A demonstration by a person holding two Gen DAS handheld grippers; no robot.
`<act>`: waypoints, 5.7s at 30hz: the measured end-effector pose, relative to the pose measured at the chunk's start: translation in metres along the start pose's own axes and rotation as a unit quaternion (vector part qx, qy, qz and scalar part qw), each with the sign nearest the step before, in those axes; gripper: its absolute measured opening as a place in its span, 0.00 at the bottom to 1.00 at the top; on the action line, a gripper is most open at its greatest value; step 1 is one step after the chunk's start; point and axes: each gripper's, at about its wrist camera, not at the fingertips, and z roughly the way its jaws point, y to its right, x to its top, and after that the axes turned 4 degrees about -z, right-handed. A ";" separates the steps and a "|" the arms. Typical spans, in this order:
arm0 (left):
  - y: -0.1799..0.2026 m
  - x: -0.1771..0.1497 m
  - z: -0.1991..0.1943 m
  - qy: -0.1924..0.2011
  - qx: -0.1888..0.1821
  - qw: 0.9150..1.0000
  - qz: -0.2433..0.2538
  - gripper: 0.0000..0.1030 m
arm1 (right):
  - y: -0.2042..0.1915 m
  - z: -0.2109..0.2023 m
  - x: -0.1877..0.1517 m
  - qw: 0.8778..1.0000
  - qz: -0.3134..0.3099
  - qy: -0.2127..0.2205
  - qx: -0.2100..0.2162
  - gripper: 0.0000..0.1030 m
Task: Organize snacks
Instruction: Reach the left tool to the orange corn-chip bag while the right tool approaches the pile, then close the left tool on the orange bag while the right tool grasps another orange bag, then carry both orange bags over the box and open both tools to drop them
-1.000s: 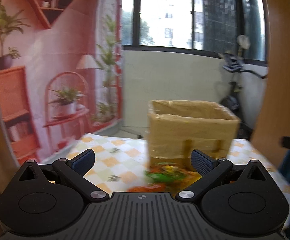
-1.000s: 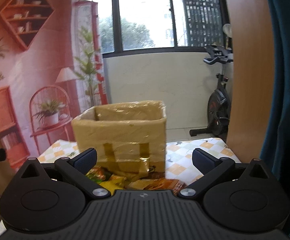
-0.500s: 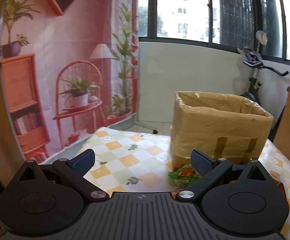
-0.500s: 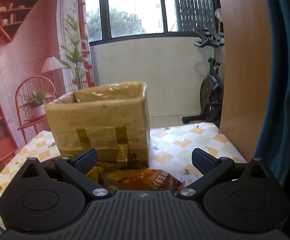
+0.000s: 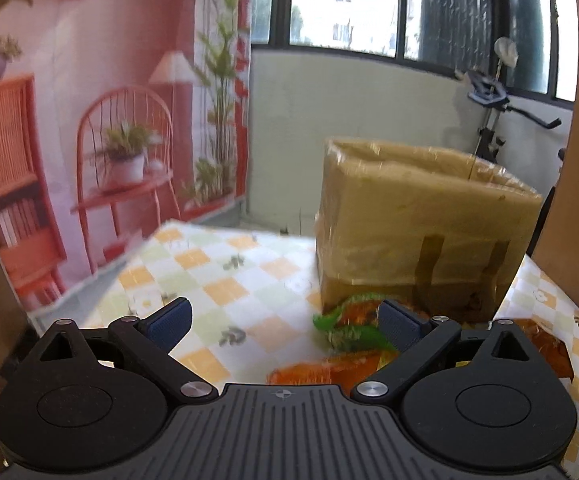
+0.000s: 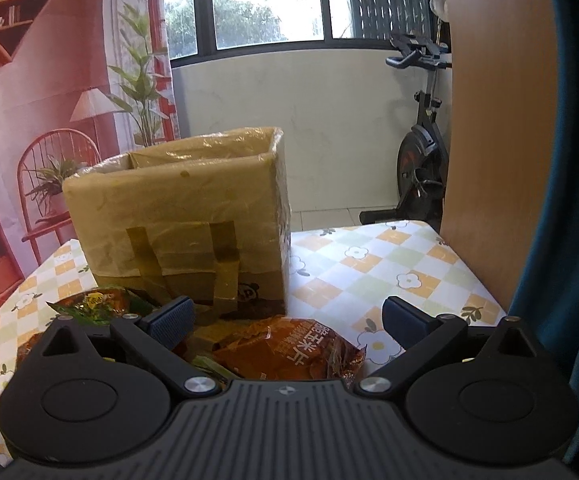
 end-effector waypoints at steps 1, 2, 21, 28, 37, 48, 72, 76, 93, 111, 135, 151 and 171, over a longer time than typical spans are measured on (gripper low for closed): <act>-0.002 -0.002 0.004 -0.009 -0.003 1.000 -0.002 0.95 | 0.001 0.003 -0.001 1.000 0.002 -0.002 -0.001 0.99; -0.004 -0.004 0.008 -0.017 -0.004 1.000 -0.004 0.95 | 0.002 0.006 -0.002 1.000 0.004 -0.005 -0.001 0.99; -0.004 -0.044 0.068 -0.107 -0.047 0.993 -0.005 0.95 | 0.005 0.058 -0.017 0.998 0.025 -0.061 0.013 0.98; -0.001 -0.054 0.092 -0.147 -0.046 0.988 0.001 0.95 | 0.003 0.074 -0.014 0.996 0.041 -0.077 0.022 0.98; 0.002 -0.056 0.113 -0.176 -0.051 0.983 -0.017 0.93 | 0.006 0.091 -0.007 0.995 0.039 -0.094 0.014 0.98; -0.003 -0.058 0.119 -0.185 -0.052 0.980 -0.051 0.89 | 0.021 0.120 -0.005 0.990 0.068 -0.124 0.005 0.98; -0.005 -0.067 0.125 -0.191 -0.051 0.979 -0.058 0.87 | 0.024 0.160 -0.036 0.979 0.101 -0.176 -0.015 0.98; -0.006 -0.065 0.122 -0.188 -0.055 0.979 -0.059 0.82 | 0.022 0.158 -0.036 0.982 0.090 -0.168 -0.016 0.93; -0.019 -0.046 0.089 -0.145 -0.058 0.985 -0.078 0.79 | 0.036 0.131 -0.021 0.988 0.093 -0.121 -0.006 0.71; -0.027 -0.013 0.049 -0.072 -0.053 0.993 -0.076 0.79 | 0.045 0.087 0.006 0.993 0.103 -0.048 0.003 0.70; 0.016 0.081 0.030 0.061 -0.108 0.992 -0.030 0.79 | 0.021 0.034 0.100 0.991 0.077 0.086 0.069 0.70; 0.083 0.145 0.142 0.040 -0.139 0.989 -0.039 0.80 | -0.028 0.141 0.174 0.985 0.040 0.094 0.139 0.70; 0.102 0.148 0.209 -0.010 -0.127 0.991 0.031 0.86 | -0.036 0.235 0.163 0.991 0.029 0.017 0.130 0.74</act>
